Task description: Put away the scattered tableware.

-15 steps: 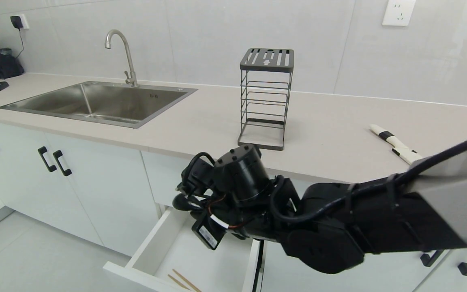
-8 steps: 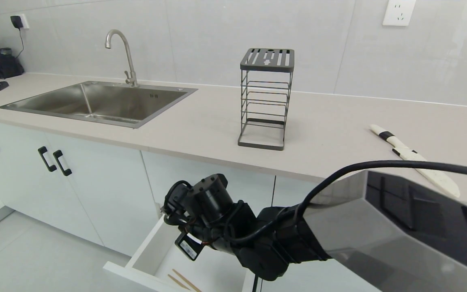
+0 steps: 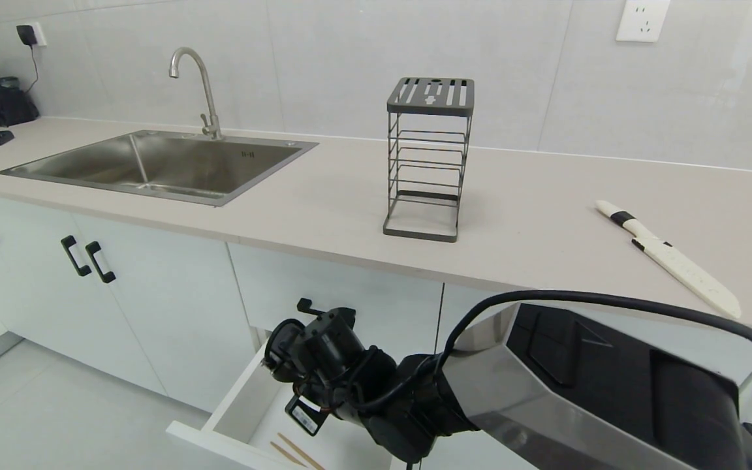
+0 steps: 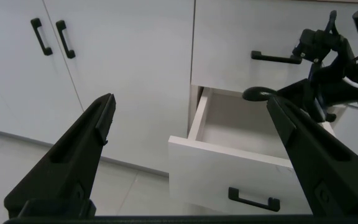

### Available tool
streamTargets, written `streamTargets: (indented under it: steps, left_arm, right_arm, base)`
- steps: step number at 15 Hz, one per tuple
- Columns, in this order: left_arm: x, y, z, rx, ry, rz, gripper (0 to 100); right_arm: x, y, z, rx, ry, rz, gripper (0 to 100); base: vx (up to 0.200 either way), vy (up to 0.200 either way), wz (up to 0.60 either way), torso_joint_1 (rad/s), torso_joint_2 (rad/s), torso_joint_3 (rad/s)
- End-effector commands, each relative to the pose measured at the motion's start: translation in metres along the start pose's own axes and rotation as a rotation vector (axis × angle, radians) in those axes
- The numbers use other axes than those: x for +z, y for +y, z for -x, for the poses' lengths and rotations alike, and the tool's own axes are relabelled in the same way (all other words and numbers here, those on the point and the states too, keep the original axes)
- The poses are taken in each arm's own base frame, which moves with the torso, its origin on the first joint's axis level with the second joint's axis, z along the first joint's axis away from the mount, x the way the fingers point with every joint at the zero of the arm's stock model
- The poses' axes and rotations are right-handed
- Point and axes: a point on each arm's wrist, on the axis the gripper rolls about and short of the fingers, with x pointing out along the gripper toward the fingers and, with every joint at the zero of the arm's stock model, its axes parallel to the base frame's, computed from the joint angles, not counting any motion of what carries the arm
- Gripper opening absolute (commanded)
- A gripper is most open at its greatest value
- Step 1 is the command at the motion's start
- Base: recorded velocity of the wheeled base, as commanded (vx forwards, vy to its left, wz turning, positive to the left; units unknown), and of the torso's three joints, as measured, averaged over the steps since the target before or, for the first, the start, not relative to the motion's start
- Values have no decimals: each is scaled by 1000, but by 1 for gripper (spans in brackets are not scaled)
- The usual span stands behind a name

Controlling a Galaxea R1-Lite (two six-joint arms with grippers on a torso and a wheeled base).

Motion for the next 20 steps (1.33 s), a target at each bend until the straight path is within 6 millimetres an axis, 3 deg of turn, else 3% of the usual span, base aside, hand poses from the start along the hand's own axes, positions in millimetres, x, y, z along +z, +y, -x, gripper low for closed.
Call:
streamTargets:
  steps: [1,10,12,16,20]
  left_arm:
    - [0,0,0,-1,2,0,100]
    - [0,0,0,-1,2,0,100]
    - [0,0,0,-1,2,0,100]
    - [0,0,0,-1,2,0,100]
    - [0,0,0,-1,2,0,100]
  right_arm:
    - [-7,3,-12,-2,12,3,0]
    - [-16,4,-20,-18,41,26,0]
    - [-27,3,-24,-2,109,59,0]
    - [-27,3,-28,13,154,58,0]
    - [-26,2,-37,162,153,40,0]
  base:
    - [0,0,0,0,0,0]
    - [0,0,0,0,0,0]
    - [0,0,0,0,0,0]
    - [0,0,0,0,0,0]
    - [0,0,0,0,0,0]
